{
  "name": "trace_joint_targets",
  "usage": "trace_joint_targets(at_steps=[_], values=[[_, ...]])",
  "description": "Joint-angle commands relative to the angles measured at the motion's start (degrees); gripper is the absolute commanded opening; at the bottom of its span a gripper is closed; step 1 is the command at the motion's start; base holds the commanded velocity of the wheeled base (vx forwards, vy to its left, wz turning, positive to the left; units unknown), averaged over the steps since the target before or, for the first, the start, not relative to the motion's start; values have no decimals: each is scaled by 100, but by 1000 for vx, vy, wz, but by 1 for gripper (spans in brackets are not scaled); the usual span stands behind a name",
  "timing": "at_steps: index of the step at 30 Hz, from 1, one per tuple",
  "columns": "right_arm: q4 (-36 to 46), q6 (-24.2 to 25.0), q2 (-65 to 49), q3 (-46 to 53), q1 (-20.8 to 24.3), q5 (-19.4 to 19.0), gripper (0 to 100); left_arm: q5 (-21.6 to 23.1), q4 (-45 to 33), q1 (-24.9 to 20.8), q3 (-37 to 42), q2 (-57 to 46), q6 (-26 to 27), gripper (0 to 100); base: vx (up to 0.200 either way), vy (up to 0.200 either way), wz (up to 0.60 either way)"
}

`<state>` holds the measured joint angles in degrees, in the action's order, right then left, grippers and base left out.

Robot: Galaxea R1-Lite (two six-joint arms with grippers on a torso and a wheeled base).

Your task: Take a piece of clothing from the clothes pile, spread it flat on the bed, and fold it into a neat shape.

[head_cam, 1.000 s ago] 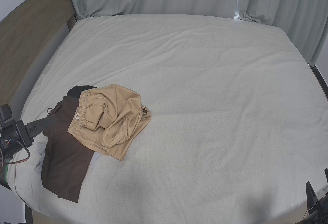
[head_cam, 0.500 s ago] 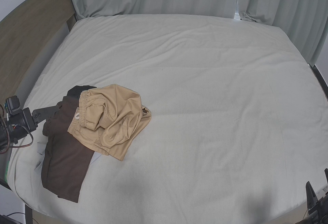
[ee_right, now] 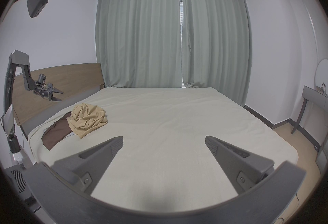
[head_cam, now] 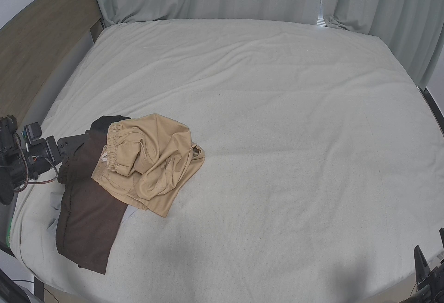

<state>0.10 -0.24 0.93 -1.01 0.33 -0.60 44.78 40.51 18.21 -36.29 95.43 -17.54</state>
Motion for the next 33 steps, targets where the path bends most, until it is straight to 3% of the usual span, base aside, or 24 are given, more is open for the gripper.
trace_joint_targets(at_steps=[1,33], values=[[-1,-2,-93,92,2,-2,100,-4,36,-55,-326,626,-4,100,0,0,0],[-1,-2,-93,92,2,-2,100,-48,36,-591,-1363,1760,14,100,0,0,0]])
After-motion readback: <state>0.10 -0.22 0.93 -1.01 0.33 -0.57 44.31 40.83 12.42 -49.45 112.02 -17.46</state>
